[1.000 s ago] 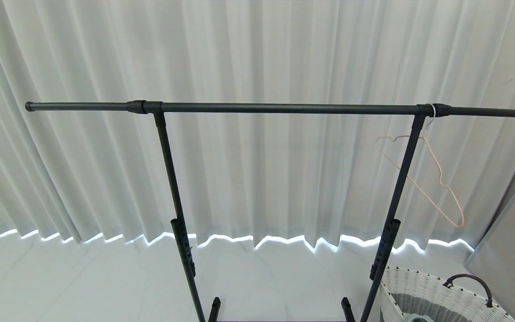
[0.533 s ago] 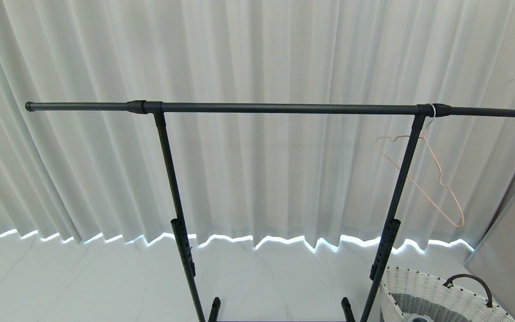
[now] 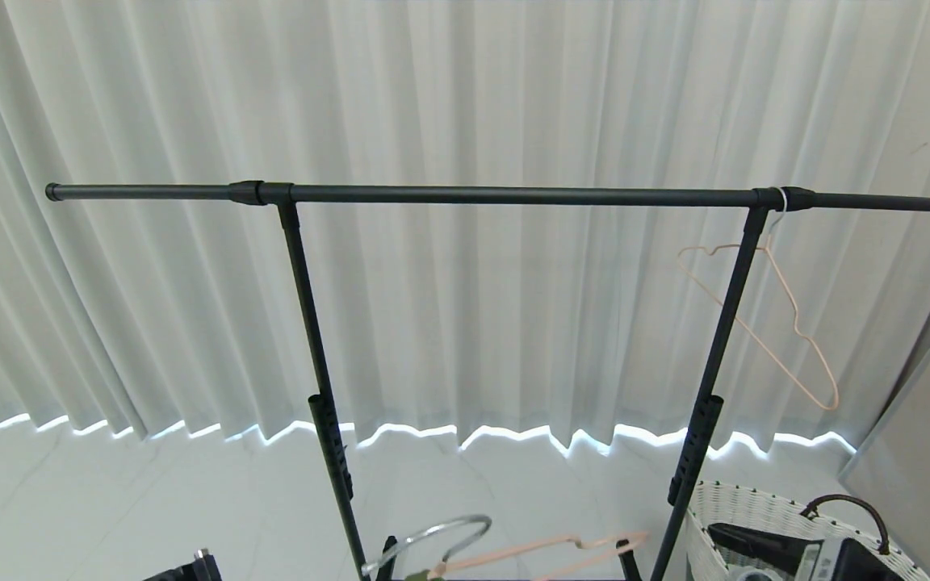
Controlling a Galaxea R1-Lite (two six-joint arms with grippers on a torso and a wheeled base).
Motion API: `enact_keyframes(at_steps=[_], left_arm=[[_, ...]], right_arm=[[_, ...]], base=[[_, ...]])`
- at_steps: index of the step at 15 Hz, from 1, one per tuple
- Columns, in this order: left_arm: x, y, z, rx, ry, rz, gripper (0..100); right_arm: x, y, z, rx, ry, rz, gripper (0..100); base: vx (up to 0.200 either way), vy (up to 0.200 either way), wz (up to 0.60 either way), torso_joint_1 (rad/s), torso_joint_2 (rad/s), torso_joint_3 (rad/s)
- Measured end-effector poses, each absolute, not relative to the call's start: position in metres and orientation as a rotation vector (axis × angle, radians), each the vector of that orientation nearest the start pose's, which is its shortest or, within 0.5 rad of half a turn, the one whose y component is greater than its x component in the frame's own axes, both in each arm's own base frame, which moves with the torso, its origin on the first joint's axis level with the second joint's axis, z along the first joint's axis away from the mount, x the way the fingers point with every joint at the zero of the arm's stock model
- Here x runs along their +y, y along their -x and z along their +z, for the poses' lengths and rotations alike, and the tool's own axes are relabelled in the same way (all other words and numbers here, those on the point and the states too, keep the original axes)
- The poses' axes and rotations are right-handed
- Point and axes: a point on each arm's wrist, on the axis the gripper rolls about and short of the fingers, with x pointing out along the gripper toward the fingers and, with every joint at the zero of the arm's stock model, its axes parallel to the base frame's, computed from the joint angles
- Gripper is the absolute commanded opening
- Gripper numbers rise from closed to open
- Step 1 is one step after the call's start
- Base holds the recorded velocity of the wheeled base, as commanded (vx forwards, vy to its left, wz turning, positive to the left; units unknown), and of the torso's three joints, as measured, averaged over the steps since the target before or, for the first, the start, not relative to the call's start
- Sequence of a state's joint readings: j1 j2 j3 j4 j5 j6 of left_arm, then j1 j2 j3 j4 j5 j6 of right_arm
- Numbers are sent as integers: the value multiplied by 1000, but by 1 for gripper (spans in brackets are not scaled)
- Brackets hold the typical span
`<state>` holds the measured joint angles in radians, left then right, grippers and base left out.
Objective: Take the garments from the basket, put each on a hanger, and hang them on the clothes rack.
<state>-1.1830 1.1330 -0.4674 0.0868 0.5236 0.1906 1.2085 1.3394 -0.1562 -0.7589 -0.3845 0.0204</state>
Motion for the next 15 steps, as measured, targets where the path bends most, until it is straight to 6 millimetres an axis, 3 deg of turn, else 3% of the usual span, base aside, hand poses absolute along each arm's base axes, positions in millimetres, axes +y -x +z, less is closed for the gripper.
enact_keyframes(at_steps=[5, 9, 15], left_arm=[[-116, -78, 186, 389, -640, -478, 0], [-117, -84, 208, 332, -549, -387, 0], [-117, -83, 215, 312, -533, -392, 0]], right_arm=[[155, -89, 109, 378, 310, 691, 100], [190, -106, 123, 358, 213, 691, 100], [248, -113, 134, 320, 155, 762, 100]], base=[[0, 0, 0, 0, 0, 0], [0, 0, 0, 0, 0, 0], [0, 0, 0, 0, 0, 0]])
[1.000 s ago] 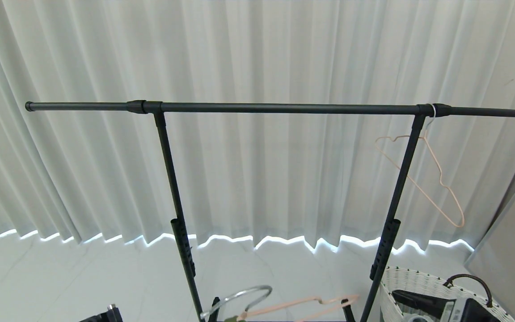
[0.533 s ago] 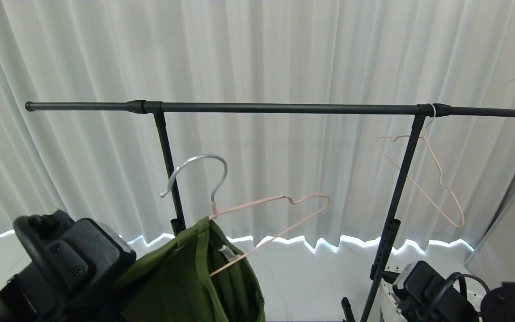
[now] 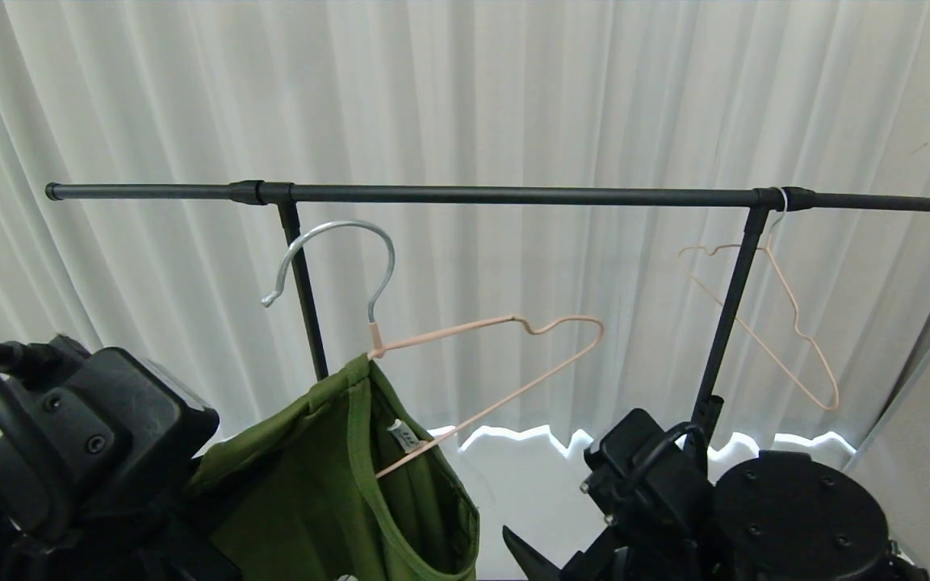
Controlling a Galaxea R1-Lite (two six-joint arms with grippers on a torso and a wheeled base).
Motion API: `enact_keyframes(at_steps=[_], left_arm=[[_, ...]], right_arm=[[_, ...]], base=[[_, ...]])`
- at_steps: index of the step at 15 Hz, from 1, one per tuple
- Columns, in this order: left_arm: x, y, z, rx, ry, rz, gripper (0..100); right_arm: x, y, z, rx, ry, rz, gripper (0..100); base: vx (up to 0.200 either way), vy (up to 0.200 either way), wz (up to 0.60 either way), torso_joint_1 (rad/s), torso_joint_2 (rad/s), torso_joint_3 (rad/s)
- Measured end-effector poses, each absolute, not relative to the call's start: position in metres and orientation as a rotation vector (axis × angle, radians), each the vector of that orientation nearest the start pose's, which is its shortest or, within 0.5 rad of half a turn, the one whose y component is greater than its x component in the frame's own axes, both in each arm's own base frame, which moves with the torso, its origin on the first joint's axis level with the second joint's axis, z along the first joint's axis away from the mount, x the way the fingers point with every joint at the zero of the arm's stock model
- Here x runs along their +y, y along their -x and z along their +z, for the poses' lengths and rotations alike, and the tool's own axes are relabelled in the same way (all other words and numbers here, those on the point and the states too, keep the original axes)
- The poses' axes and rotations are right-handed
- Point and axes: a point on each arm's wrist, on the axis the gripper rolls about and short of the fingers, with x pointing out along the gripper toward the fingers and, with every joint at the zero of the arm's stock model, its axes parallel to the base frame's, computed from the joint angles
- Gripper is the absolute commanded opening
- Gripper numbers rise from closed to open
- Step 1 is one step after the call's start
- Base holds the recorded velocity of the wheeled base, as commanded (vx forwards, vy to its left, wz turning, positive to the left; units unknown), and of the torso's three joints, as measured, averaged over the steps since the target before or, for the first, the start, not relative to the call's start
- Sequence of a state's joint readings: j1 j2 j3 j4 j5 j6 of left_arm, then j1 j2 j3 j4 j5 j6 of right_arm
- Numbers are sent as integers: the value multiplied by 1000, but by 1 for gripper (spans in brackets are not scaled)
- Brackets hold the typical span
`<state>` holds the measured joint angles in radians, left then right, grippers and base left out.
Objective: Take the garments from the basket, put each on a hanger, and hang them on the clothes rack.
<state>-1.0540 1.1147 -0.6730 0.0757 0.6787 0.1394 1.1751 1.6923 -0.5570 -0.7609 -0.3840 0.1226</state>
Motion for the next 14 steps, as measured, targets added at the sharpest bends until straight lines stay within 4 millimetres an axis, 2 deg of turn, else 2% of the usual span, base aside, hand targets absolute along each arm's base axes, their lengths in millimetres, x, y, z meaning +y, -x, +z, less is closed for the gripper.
enact_keyframes(at_steps=[4, 6, 11, 14], left_arm=[[-118, -82, 217, 303, -532, -403, 0], [-120, -79, 217, 297, -535, -422, 0], [-122, -77, 218, 289, -534, -440, 0], [-121, -77, 218, 288, -530, -440, 0]], right_arm=[[272, -116, 132, 315, 155, 779, 100], [277, -119, 125, 328, 169, 773, 100], [281, -121, 111, 358, 207, 747, 100], [272, -121, 98, 392, 253, 711, 100]], base=[[0, 0, 0, 0, 0, 0], [0, 0, 0, 0, 0, 0], [0, 0, 0, 0, 0, 0], [0, 0, 0, 0, 0, 0]])
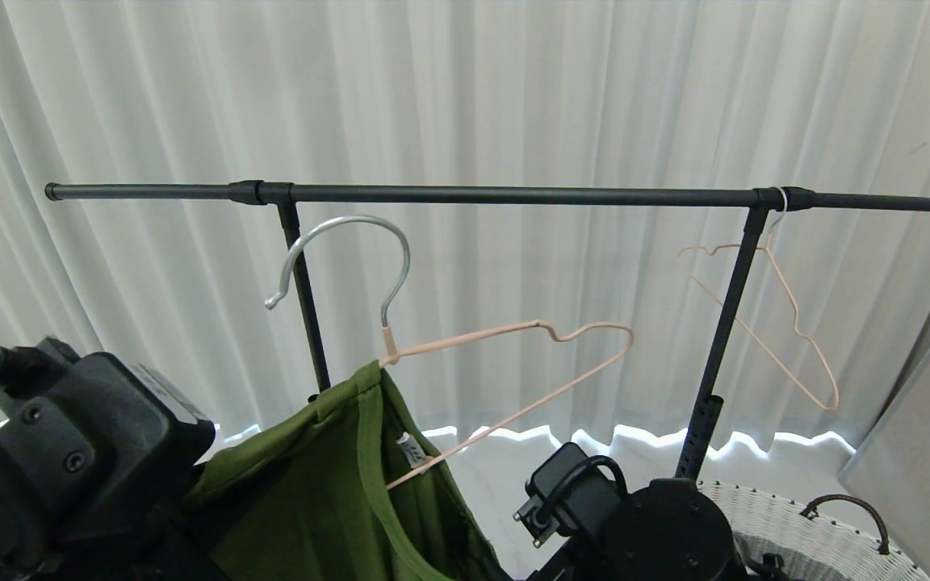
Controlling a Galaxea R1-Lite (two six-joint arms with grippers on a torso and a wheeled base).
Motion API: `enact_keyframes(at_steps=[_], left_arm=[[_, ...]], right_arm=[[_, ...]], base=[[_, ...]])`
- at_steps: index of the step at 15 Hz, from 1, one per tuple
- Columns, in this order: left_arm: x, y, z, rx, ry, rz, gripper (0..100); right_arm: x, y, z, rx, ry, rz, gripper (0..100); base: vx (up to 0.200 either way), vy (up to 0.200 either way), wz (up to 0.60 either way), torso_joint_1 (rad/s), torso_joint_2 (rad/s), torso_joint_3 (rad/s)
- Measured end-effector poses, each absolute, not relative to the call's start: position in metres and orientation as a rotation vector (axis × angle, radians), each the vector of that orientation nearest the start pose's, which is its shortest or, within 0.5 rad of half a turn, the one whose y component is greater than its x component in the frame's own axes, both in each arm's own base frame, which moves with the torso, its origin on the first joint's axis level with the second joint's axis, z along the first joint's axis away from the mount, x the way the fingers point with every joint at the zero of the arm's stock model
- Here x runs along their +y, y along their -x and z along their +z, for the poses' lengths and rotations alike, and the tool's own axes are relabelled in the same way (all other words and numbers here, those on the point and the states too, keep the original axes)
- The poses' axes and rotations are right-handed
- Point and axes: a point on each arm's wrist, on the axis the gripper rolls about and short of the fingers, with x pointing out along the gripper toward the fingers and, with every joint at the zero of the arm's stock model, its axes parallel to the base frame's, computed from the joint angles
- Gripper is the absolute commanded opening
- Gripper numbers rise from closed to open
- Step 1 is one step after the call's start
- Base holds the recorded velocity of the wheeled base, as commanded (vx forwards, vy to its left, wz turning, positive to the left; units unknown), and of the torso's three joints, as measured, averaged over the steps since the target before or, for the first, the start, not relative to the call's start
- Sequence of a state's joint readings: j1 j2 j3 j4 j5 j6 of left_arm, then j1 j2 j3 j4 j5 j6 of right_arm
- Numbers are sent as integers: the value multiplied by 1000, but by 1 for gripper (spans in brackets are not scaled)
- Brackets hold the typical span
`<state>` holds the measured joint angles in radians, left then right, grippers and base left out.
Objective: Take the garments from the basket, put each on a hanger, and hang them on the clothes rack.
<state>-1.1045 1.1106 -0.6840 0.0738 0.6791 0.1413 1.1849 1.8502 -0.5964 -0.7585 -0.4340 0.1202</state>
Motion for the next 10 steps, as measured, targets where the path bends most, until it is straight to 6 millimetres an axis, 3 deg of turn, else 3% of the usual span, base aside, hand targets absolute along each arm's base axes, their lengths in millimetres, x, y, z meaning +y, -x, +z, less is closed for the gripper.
enact_keyframes(at_steps=[6, 10], left_arm=[[-115, -74, 213, 292, -536, -438, 0], [-105, -69, 194, 325, -586, -441, 0]], right_arm=[[227, -137, 91, 434, 305, 584, 100], [204, -148, 100, 416, 290, 494, 100]], base=[[0, 0, 0, 0, 0, 0], [0, 0, 0, 0, 0, 0]])
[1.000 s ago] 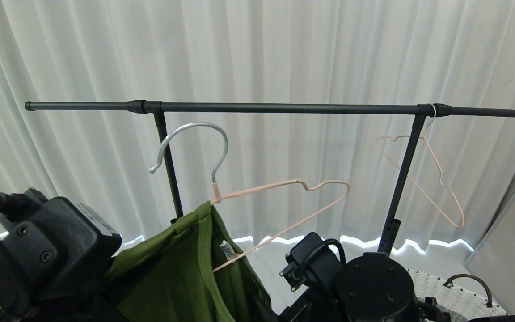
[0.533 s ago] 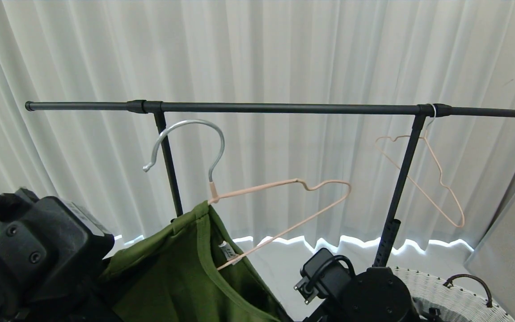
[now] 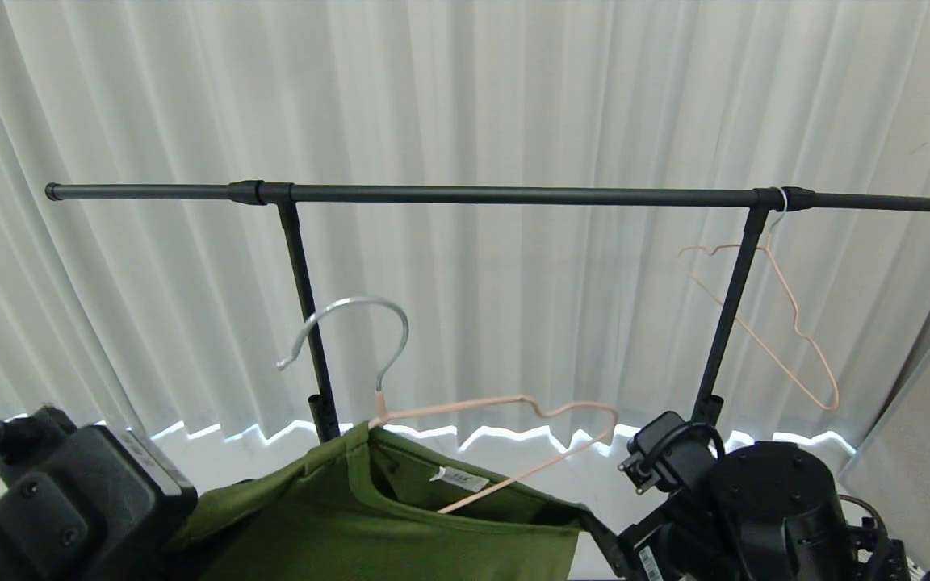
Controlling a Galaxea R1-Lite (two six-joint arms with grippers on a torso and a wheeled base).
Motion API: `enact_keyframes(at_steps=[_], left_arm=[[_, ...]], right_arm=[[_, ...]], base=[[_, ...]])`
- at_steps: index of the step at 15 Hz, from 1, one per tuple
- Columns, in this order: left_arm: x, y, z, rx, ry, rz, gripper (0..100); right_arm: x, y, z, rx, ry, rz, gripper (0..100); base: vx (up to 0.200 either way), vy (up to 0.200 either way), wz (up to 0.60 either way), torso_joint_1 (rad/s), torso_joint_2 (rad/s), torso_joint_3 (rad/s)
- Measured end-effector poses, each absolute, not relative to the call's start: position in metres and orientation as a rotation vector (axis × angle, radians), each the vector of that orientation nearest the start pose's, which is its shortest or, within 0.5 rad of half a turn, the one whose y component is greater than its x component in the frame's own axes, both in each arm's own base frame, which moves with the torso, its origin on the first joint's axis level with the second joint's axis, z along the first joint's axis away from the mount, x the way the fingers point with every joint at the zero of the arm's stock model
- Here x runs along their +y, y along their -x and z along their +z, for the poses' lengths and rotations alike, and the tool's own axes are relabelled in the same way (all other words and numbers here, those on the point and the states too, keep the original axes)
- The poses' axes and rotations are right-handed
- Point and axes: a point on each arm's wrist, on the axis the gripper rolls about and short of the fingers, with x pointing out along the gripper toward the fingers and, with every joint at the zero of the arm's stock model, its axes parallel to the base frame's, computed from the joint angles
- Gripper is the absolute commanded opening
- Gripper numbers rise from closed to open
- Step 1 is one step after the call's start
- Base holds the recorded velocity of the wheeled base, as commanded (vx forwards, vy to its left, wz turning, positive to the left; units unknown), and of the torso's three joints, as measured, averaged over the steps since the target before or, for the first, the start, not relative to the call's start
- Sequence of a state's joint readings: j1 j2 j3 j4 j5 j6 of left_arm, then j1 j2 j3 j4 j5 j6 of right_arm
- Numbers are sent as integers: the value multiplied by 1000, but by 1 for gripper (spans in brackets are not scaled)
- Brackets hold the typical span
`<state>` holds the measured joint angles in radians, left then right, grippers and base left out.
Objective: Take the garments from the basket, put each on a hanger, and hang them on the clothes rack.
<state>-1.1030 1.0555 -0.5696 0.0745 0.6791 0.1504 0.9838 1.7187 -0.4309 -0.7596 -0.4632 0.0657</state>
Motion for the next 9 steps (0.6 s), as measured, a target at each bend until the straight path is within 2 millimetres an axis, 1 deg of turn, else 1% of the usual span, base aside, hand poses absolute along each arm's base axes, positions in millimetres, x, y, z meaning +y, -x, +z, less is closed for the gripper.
enact_keyframes(at_steps=[1, 5, 9], left_arm=[[-100, -66, 187, 337, -603, -442, 0], [-87, -60, 171, 353, -645, -447, 0], [-73, -53, 154, 356, -749, -463, 0]], right_arm=[[200, -151, 102, 409, 284, 468, 100], [189, -160, 109, 389, 273, 415, 100], [185, -159, 116, 368, 255, 409, 100]], base=[[0, 0, 0, 0, 0, 0], [0, 0, 0, 0, 0, 0], [0, 0, 0, 0, 0, 0]])
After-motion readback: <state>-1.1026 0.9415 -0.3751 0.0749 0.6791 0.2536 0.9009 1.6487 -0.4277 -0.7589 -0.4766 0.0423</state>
